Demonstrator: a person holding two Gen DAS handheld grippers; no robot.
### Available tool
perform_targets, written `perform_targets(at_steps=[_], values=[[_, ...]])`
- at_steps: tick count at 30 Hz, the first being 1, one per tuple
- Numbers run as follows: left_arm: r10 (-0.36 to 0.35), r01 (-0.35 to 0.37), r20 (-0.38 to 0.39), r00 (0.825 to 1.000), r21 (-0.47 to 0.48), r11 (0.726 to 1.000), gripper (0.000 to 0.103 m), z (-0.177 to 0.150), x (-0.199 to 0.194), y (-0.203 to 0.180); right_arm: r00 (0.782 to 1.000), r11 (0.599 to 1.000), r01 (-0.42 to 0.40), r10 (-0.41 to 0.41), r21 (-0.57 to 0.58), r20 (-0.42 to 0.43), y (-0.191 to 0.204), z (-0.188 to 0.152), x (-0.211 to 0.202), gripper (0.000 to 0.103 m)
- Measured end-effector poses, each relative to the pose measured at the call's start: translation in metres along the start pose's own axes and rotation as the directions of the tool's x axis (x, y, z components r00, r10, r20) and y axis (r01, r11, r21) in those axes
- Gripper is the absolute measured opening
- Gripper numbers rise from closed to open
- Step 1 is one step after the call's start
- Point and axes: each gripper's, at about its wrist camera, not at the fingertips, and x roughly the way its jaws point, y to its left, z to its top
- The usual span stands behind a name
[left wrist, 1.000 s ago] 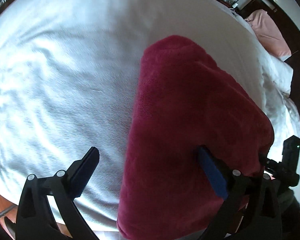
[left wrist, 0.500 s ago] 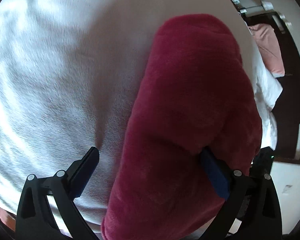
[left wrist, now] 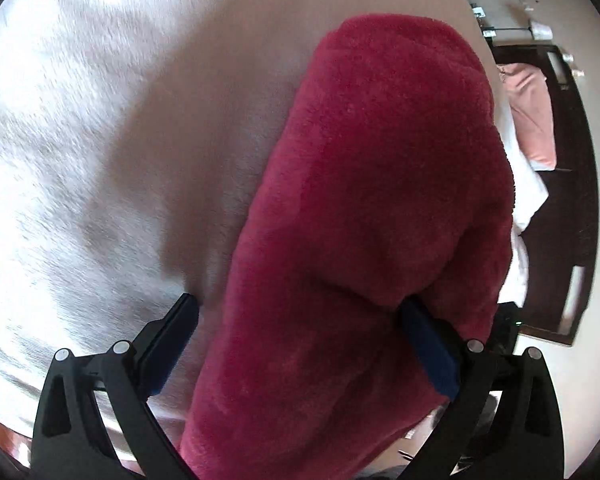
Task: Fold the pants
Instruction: 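Grasp the folded bundle with both grippers and lift it off the bed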
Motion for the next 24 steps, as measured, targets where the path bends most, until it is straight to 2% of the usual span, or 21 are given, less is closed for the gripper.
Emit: perform_targets(at_steps=[1,3,4,7,11,16,24], values=[[-0.027,0.027,-0.011,1.000,-0.016,1.000,0.097,-0.001,0.000,0.001,1.000,1.000,-0.002,0.002,0.000,-0.001,-0.001,-0.002,-0.003,0.071],[-0.060,0.060,-0.013,0.998,-0.025,0.998,0.085,-0.002,0.000,0.002,1.000,1.000,-0.007,0.007,-0.001,-0.003,0.001,-0.005,-0.007,0.066],[-0.074,0.074,-0.009,0.997,-0.021,0.997,0.083,-0.003,-0.003,0.001,1.000,1.000,-0.007,0.007,-0.002,-0.003,0.003,-0.006,-0.008,0.064],[-0.080,0.080,-0.009,0.997,-0.001,0.997,0.074,-0.005,-0.006,-0.003,1.000,1.000,-0.007,0.007,-0.008,-0.002,0.006,-0.008,-0.012,0.062],[-0.070,0.070,-0.023,0.997,0.016,0.997,0.072,-0.002,-0.010,-0.003,1.000,1.000,-0.001,0.001,-0.004,0.000,0.005,-0.006,-0.010,0.063],[-0.056,0.056,-0.033,0.998,-0.003,0.998,0.072,0.007,0.002,-0.006,1.000,1.000,0.002,-0.002,0.009,-0.001,0.005,-0.002,-0.005,0.064],[-0.050,0.049,0.017,0.999,0.049,0.998,0.051,-0.002,-0.008,-0.031,1.000,1.000,-0.009,0.010,-0.023,0.030,0.021,-0.013,-0.025,0.052]])
